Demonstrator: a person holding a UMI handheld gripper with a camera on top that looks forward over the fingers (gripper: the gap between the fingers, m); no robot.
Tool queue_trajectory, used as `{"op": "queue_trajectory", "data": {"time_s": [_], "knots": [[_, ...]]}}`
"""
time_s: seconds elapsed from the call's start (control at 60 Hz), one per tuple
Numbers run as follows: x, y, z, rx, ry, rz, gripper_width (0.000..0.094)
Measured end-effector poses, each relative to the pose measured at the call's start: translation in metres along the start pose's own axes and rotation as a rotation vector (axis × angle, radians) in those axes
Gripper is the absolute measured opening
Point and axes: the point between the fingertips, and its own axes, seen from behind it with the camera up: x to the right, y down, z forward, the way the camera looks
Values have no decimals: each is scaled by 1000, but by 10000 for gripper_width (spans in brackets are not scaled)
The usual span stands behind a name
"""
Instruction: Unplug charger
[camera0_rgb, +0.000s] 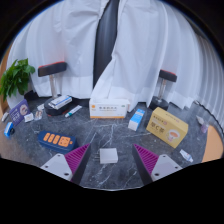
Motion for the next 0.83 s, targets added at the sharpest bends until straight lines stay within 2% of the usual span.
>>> {"op": "queue_trajectory", "data": {"time_s": [0.233, 0.483, 0.633, 0.833], "knots": [[-23, -31, -128, 94, 41, -49, 855], [-62, -6, -267, 106, 74, -35, 853], [-78, 11, -316, 115, 80, -37, 852], [-90, 18, -346, 126, 72, -19, 850]]}}
